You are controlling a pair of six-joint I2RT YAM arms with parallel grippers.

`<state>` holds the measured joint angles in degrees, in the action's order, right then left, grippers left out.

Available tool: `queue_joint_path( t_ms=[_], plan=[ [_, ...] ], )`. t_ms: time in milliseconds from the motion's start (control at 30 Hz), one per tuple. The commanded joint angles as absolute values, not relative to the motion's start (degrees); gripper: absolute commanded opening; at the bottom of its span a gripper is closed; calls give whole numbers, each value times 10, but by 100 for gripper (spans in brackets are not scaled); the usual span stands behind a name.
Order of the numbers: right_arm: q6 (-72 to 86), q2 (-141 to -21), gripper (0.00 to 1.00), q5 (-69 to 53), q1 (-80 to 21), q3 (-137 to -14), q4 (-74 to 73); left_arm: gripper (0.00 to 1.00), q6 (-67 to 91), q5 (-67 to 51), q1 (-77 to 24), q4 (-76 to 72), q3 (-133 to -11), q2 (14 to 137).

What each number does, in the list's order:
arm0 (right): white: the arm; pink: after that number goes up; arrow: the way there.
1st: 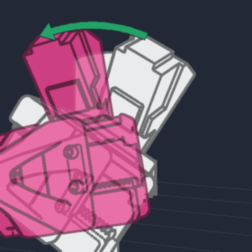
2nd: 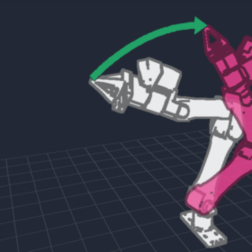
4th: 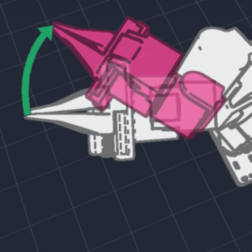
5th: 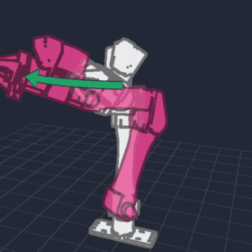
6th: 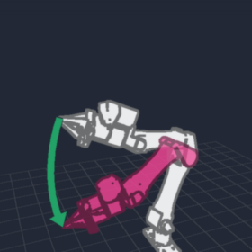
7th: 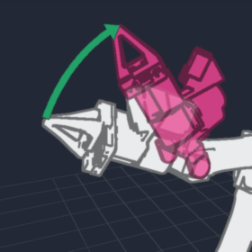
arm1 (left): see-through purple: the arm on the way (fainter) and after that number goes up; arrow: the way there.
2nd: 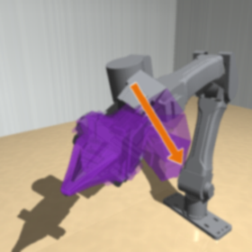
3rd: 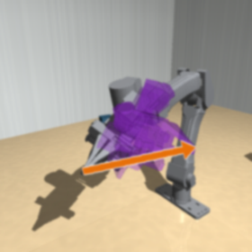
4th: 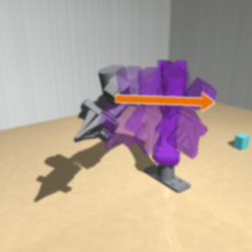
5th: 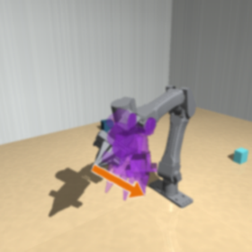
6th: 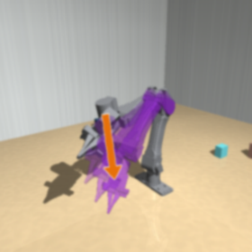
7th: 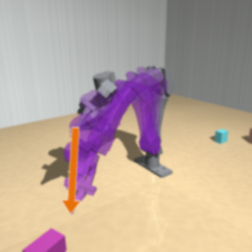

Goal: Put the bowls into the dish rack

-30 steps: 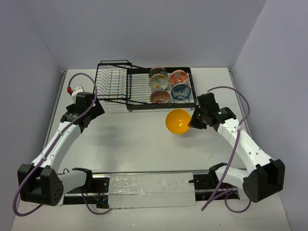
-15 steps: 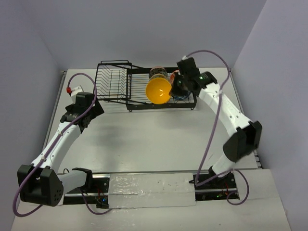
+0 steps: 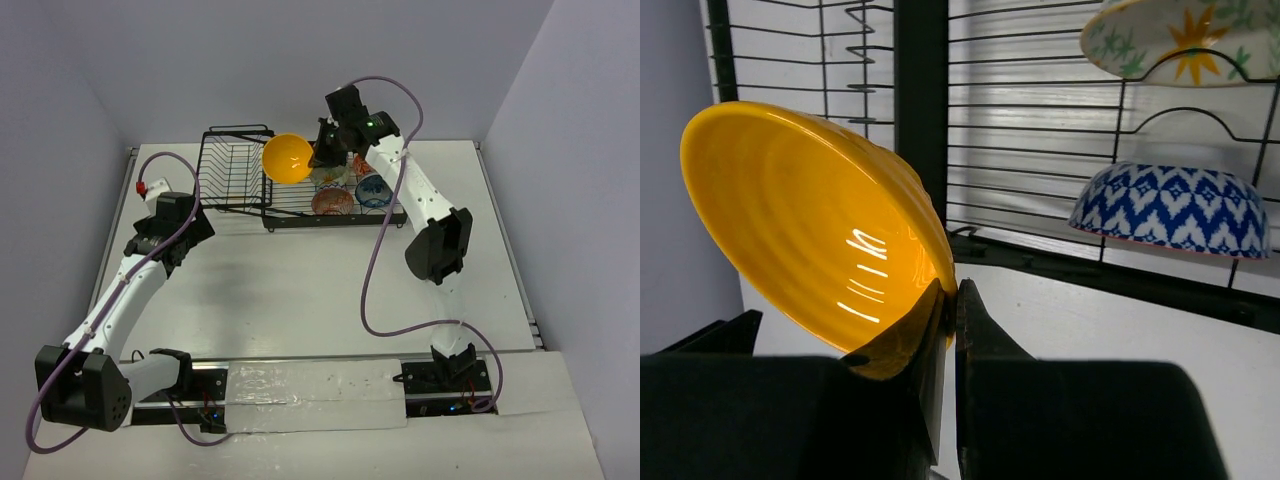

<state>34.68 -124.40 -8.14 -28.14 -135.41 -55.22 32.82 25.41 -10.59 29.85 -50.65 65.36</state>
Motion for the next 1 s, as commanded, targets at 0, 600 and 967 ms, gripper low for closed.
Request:
queue_joint_path(
  t_ms=[0,600,967],
  plan=[
    [358,-1237,0,-132,-285,-1365,-507,99,337,263,-105,295,-515,649],
    [355,-1284,0,-270,-340,-1330,-360,95,337,249,-105,295,-516,671],
    [377,-1323,0,-285,-352,-1346,-297,92,336,243,-113,294,-515,675]
  ],
)
